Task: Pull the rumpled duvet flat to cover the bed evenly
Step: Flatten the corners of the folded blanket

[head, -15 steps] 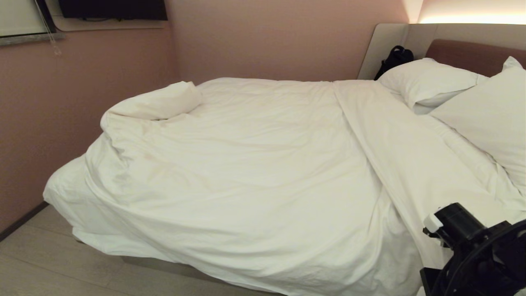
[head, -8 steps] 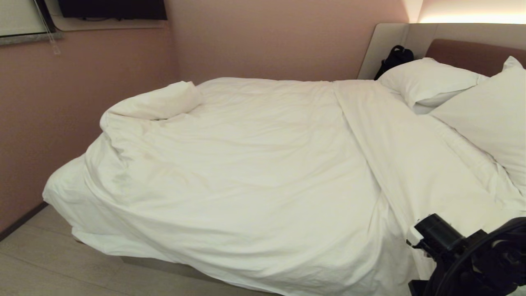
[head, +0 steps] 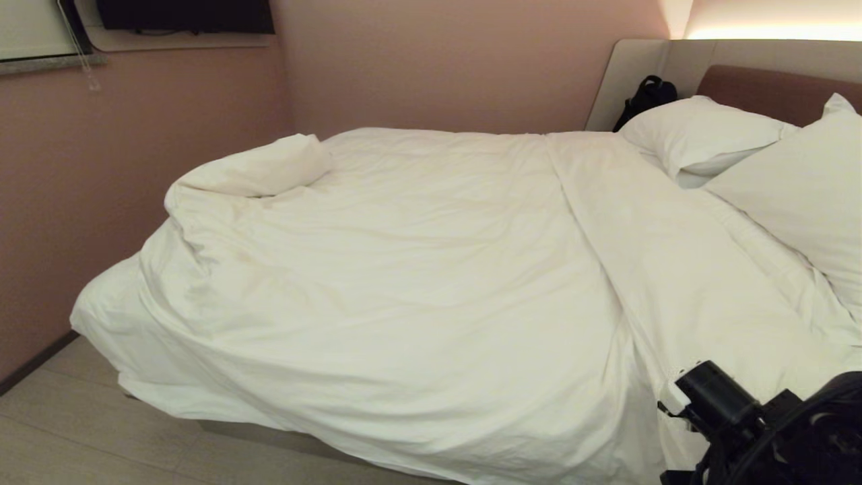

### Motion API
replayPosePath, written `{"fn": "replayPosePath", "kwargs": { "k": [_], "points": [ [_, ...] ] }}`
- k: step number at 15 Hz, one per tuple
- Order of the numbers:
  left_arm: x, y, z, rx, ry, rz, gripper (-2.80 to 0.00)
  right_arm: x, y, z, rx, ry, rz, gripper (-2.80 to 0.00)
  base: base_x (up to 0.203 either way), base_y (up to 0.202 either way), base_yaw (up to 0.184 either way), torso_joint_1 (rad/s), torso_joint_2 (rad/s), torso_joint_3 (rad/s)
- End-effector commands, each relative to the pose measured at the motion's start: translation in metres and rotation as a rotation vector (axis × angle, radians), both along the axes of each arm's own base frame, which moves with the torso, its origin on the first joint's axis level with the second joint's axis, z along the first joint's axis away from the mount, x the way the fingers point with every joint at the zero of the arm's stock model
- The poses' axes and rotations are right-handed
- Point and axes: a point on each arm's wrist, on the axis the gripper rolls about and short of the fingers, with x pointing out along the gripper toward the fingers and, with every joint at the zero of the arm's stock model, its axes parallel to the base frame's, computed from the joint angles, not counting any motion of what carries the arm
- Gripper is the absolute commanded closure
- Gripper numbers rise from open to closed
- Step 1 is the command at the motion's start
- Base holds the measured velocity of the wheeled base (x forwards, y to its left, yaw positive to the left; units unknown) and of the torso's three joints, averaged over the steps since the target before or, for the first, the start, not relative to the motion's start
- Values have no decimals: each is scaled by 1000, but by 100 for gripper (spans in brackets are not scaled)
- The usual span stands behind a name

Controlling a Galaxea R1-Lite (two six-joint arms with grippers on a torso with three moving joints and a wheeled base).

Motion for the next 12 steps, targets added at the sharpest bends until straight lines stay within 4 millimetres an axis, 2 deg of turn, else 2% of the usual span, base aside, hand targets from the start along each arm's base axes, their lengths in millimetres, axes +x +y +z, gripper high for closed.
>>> {"fn": "replayPosePath", "kwargs": {
  "k": [1,3,6,9,12],
  "points": [
    [0,0,0,1,-1,1,0,-9,-2,18,32,-79,4,-280,0,0,0,0,0,0],
    [0,0,0,1,-1,1,0,-27,-10,42,66,-160,8,-280,0,0,0,0,0,0],
    [0,0,0,1,0,1,0,-56,-25,67,94,-230,-5,-280,0,0,0,0,0,0],
    [0,0,0,1,-1,1,0,-75,-43,78,105,-288,-77,-280,0,0,0,0,0,0],
    [0,0,0,1,-1,1,0,-89,-54,80,115,-338,-136,-280,0,0,0,0,0,0]
  ]
}}
